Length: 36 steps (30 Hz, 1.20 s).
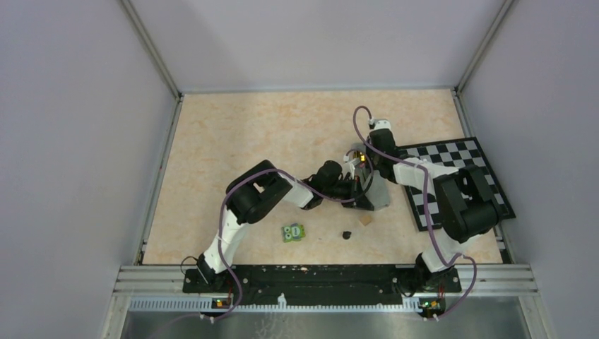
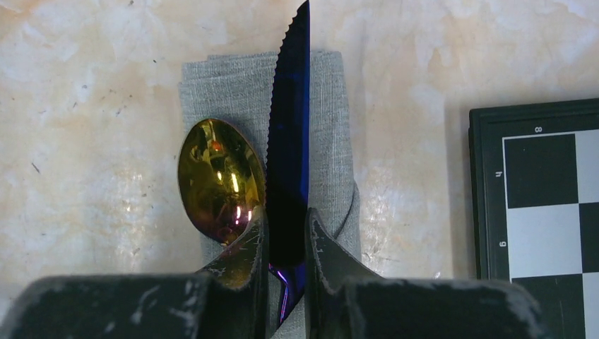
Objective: Fold the napkin into a case and place the utensils inside
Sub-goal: Insert the knife into the folded napkin, then reset both arms
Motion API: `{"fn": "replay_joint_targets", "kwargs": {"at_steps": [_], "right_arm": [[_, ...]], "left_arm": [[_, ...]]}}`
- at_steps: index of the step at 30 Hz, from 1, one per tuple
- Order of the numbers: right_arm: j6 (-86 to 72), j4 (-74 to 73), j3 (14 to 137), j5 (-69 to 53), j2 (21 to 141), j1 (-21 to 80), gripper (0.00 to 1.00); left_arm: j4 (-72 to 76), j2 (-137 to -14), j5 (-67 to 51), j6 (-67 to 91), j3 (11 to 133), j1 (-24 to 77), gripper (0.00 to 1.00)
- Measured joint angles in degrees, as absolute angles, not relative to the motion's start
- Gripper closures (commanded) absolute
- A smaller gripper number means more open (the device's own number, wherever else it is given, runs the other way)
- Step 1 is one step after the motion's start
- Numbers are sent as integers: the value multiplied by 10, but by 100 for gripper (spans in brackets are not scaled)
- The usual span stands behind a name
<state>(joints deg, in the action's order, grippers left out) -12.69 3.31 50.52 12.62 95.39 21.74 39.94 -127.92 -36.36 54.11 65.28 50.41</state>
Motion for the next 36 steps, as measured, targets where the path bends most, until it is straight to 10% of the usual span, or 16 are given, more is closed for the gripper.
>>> {"fn": "replay_joint_targets", "kwargs": {"at_steps": [14, 27, 36], "right_arm": [[-132, 28, 487, 125, 947, 220, 72], [-119, -88, 535, 114, 883, 227, 51], [-147, -244, 654, 52, 633, 240, 29]], "left_arm": [[399, -1279, -361, 541, 653, 504, 98], [376, -1207, -335, 528, 612, 501, 52], [184, -925, -288, 413, 593, 478, 25]]}}
